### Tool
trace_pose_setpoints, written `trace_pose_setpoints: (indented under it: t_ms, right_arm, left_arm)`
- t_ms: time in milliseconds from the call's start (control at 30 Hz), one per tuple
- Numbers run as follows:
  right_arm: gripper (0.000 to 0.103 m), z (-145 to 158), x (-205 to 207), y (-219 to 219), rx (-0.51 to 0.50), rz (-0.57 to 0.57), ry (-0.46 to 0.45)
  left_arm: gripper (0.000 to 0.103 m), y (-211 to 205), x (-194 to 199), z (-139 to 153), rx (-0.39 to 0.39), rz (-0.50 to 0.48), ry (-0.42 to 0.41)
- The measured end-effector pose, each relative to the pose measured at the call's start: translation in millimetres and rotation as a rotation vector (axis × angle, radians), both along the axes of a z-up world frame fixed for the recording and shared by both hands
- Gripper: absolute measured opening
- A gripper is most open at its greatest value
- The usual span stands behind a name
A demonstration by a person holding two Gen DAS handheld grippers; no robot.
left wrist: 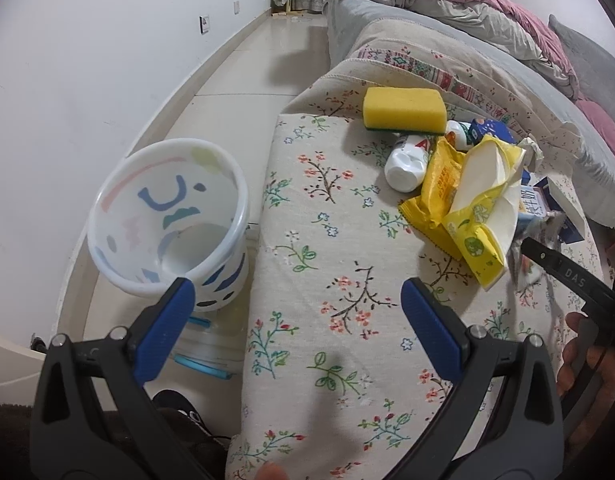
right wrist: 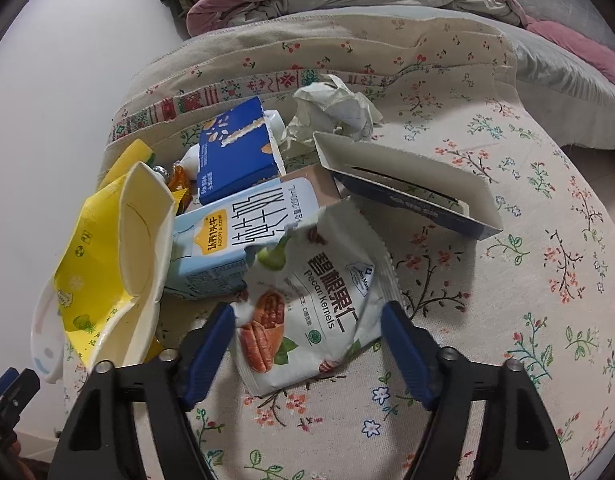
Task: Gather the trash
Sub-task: 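Reach the right gripper to the white snack bag and close on it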
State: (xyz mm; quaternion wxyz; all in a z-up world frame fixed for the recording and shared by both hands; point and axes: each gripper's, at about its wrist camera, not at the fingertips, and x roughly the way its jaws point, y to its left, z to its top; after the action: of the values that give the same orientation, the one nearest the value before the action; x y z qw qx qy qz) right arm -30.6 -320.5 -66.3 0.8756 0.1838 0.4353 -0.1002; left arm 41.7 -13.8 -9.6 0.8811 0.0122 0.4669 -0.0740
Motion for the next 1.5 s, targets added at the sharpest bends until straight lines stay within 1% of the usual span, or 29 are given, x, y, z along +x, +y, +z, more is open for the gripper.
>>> trace_pose_setpoints:
  t_ms: [33,67,133,267,433,600,700,733,767,800,833,867,900,933,1000,1167,1267,1400,1433,1500]
  right_arm:
    - [0.038,0,0,0,-0.019,-0.002,0.008]
    - [0.032,1,-1,-1,-0.023,-0.003,0.005]
    - [0.015,4,-4,-4,0.008,0.000,-0.018]
    - [0.005,13,-12,-7,-0.011,0.003,-0.044]
    - [0.004,25,-26,-11,0.005,-0.001,-0.082]
    - [0.003,41,-45,-23,0.018,-0.032,-0.127]
    - [0.005,42,-46,-33,0.077,-0.024,-0.145]
    - [0.013,41,-45,-35,0.078,-0.028,-0.145]
    - [0.024,39,-45,-35,0.072,-0.024,-0.138]
    - [0.031,37,-44,-33,0.071,-0.015,-0.134]
    - [0.050,35,-43,-31,0.072,-0.004,-0.132]
    - [0.075,34,-42,-28,0.073,0.006,-0.133]
    - [0.081,33,-41,-25,0.071,0.014,-0.139]
    - [0.082,32,-40,-23,0.064,0.022,-0.140]
    - [0.082,27,-31,-15,0.052,0.051,-0.107]
    - [0.082,16,-15,-5,0.059,0.077,-0.077]
    - [0.082,7,-4,1,0.045,0.094,-0.047]
    - [0.082,0,5,6,0.009,0.086,-0.023]
    - [0.081,0,5,7,-0.008,0.084,-0.019]
    - [0.063,0,4,7,-0.037,0.068,-0.014]
  left_arm:
    - [0.102,0,0,1,-0.010,-0.006,0.001]
    - [0.102,-1,-1,1,-0.016,-0.010,0.001]
    - [0.102,-2,-2,3,-0.033,-0.025,0.003]
    - [0.102,-9,-3,6,-0.064,-0.058,0.006]
    - [0.102,-24,-7,14,-0.075,-0.113,-0.009]
    - [0.102,-41,-6,19,-0.079,-0.159,-0.021]
    - [0.102,-53,-5,21,-0.083,-0.181,-0.023]
    - [0.102,-54,-4,21,-0.084,-0.183,-0.021]
    - [0.102,-56,-5,21,-0.083,-0.185,-0.021]
    - [0.102,-58,-5,20,-0.077,-0.186,-0.024]
    - [0.102,-59,-5,20,-0.072,-0.185,-0.026]
    - [0.102,-59,-4,18,-0.067,-0.181,-0.025]
    - [0.102,-58,-4,17,-0.066,-0.176,-0.022]
    - [0.102,-56,-4,16,-0.067,-0.172,-0.021]
    - [0.102,-54,-4,14,-0.062,-0.161,-0.020]
    - [0.102,-46,-3,12,-0.048,-0.145,-0.026]
    - [0.102,-40,-2,9,-0.051,-0.134,-0.020]
    - [0.102,-33,-1,7,-0.055,-0.122,-0.016]
    - [0.102,-31,-2,8,-0.056,-0.120,-0.017]
    - [0.102,-29,-2,8,-0.061,-0.115,-0.018]
